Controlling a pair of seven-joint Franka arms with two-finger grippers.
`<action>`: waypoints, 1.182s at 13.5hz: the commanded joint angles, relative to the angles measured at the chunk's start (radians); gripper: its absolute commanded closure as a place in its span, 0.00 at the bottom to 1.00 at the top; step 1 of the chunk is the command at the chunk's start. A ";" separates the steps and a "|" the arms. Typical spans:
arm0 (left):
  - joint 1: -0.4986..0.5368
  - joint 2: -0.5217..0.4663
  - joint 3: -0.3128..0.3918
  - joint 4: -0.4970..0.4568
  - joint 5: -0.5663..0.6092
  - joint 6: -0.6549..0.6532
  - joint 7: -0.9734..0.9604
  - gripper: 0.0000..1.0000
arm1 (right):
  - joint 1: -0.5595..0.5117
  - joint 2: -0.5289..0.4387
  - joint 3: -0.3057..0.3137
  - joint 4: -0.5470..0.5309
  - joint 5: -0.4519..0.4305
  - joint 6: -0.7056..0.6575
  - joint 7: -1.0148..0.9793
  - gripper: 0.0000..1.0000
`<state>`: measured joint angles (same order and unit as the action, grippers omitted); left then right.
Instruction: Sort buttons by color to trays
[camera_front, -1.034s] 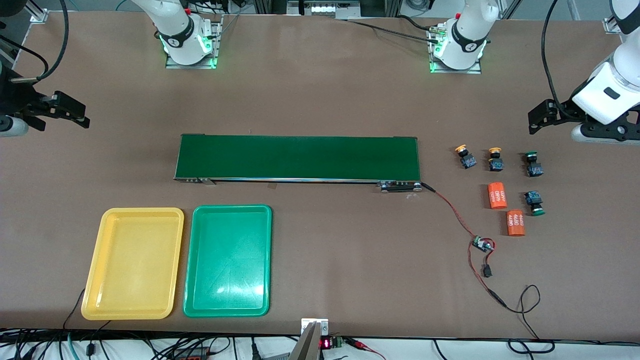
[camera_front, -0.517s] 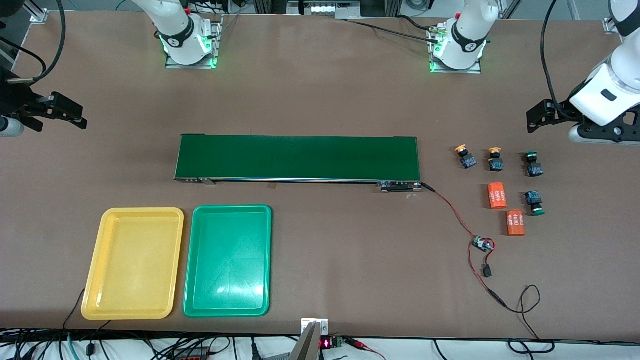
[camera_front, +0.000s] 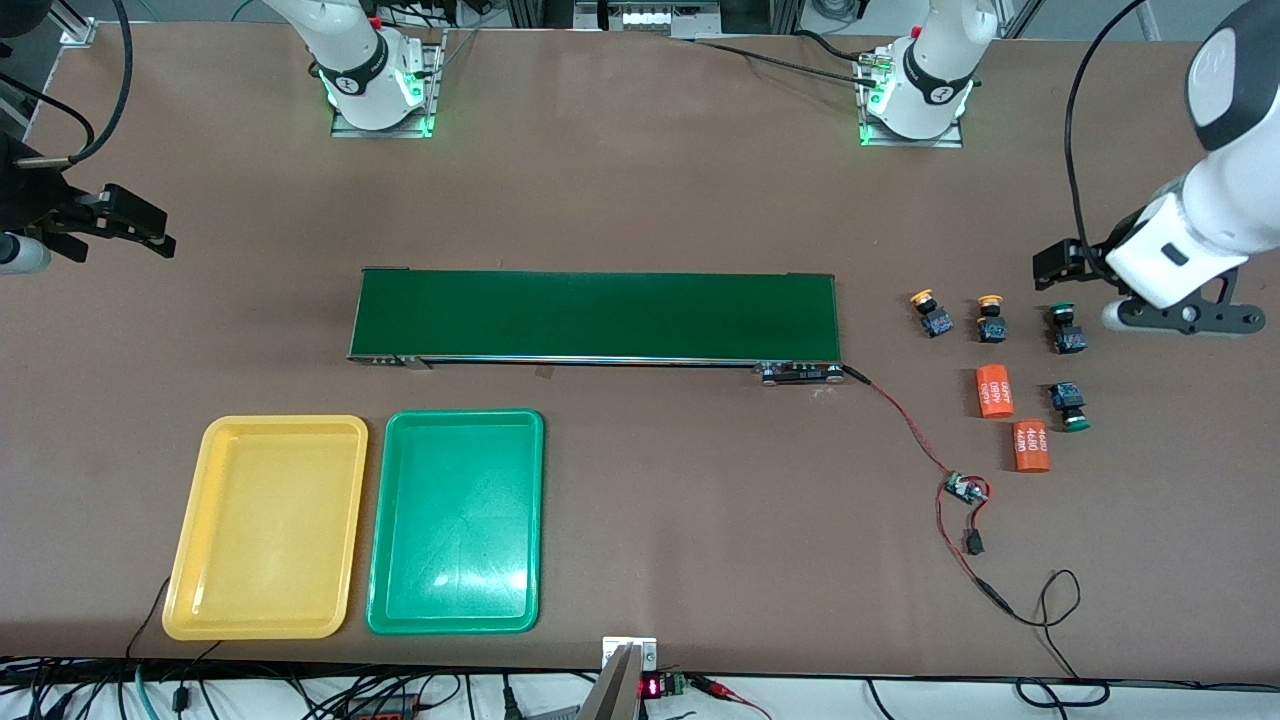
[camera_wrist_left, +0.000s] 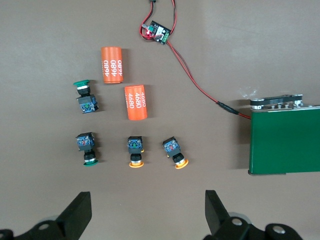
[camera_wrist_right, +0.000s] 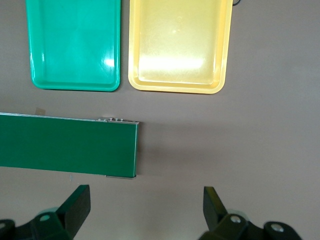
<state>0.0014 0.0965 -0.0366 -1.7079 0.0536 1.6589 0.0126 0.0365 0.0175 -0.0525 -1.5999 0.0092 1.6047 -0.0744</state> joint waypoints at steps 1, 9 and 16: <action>0.009 0.075 0.006 0.033 0.000 0.042 0.003 0.00 | -0.004 -0.033 0.005 -0.037 -0.003 0.035 0.015 0.00; 0.058 0.258 0.011 0.031 0.002 0.263 0.003 0.00 | -0.027 -0.033 -0.036 0.052 -0.008 -0.150 -0.001 0.00; 0.100 0.377 0.012 0.024 0.002 0.409 0.007 0.00 | -0.033 0.064 -0.035 0.161 0.047 -0.229 0.002 0.00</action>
<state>0.0953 0.4439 -0.0243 -1.7035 0.0539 2.0447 0.0120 0.0146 0.0380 -0.0835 -1.4691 0.0271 1.3316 -0.0733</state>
